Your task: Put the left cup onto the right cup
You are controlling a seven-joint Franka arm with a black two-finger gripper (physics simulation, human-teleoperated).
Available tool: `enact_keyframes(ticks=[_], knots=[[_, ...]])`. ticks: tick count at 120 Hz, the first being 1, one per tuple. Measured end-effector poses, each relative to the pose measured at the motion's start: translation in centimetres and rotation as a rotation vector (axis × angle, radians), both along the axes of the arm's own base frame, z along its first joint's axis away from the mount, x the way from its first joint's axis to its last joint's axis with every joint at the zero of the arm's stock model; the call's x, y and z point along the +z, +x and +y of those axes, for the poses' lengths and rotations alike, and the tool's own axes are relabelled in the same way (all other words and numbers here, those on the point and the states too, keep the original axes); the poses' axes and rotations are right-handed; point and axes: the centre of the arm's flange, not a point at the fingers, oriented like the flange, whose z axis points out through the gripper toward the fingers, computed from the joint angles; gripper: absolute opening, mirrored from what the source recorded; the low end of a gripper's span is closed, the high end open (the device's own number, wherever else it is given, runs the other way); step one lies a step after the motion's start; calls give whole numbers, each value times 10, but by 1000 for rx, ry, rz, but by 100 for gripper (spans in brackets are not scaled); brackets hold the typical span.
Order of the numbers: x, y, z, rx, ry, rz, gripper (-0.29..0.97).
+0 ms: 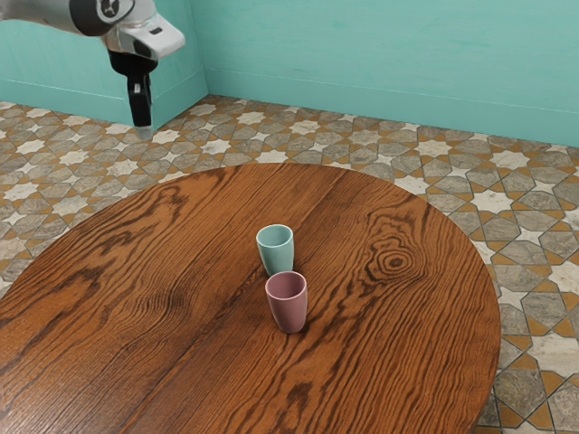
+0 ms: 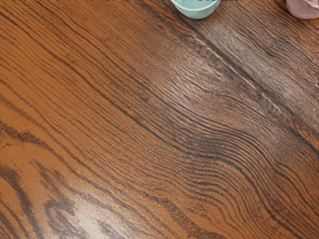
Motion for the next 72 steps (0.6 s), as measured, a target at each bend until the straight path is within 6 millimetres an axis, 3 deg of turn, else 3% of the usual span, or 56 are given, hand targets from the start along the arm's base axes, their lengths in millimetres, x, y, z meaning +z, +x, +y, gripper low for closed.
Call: enact_keyframes(ticks=[36,72], knots=[[-52,26,-18,-77,-56,-5,68],[-118,59,-16,-109,-47,16,68]])
